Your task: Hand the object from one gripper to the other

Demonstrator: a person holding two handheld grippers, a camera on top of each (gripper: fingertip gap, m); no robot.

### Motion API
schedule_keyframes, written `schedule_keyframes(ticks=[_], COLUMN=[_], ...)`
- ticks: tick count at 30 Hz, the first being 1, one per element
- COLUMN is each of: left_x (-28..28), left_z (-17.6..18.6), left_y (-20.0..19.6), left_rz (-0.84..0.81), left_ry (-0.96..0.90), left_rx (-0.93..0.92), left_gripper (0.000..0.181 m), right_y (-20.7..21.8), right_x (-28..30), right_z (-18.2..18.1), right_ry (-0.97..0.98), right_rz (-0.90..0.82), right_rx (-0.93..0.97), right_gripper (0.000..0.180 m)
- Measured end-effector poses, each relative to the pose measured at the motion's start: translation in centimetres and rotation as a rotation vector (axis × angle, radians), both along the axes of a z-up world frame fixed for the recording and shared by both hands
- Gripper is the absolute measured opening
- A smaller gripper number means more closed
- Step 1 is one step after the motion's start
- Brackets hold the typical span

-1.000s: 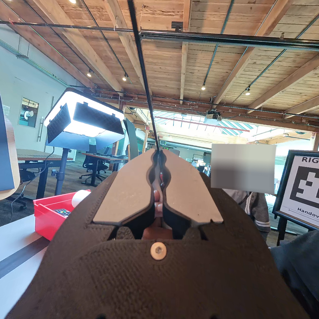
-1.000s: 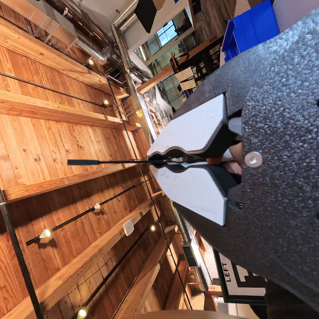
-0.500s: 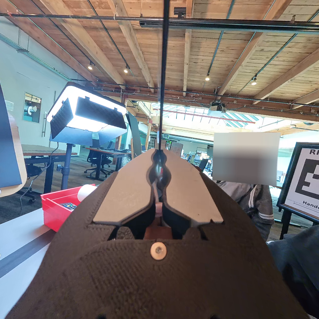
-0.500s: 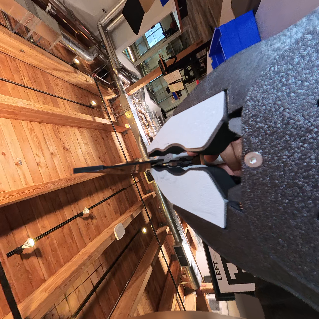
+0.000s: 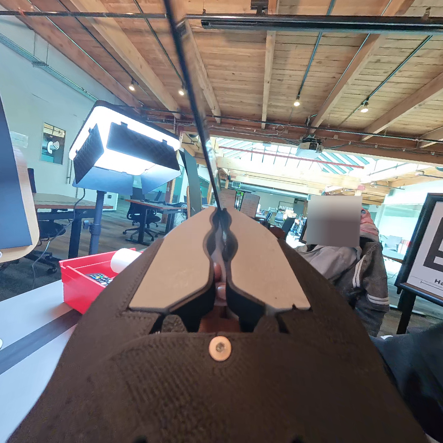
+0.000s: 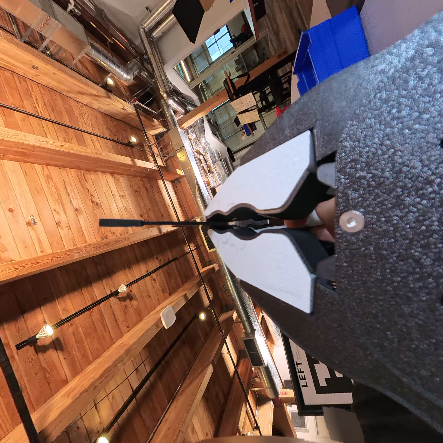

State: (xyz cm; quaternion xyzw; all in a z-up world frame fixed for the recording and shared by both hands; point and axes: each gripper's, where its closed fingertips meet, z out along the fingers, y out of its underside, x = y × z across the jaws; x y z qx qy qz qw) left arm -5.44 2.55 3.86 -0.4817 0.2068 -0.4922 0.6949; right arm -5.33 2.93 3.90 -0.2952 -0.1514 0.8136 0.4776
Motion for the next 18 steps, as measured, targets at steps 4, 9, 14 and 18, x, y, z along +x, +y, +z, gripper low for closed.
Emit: schedule_keyframes(ticks=[4, 9, 14, 18], left_x=[-0.3, -0.7, -0.5, 0.3], left_z=[0.1, 0.6, 0.9, 0.5], left_y=[-0.2, -0.7, -1.0, -0.9], left_rz=[-0.056, -0.073, -0.091, -0.059], left_ry=[0.034, 0.087, 0.053, 0.029], left_rx=[-0.026, -0.048, -0.027, 0.005], left_gripper=[0.002, 0.002, 0.001, 0.012], right_y=[-0.2, -0.2, -0.8, -1.0], right_x=[-0.3, 0.3, 0.6, 0.7], right_z=[0.1, 0.3, 0.6, 0.9], right_ry=[-0.083, -0.147, -0.108, -0.034], right_rz=[-0.022, -0.02, -0.008, 0.011], right_rx=[0.061, 0.154, 0.169, 0.114], right_gripper=[0.004, 0.003, 0.001, 0.002])
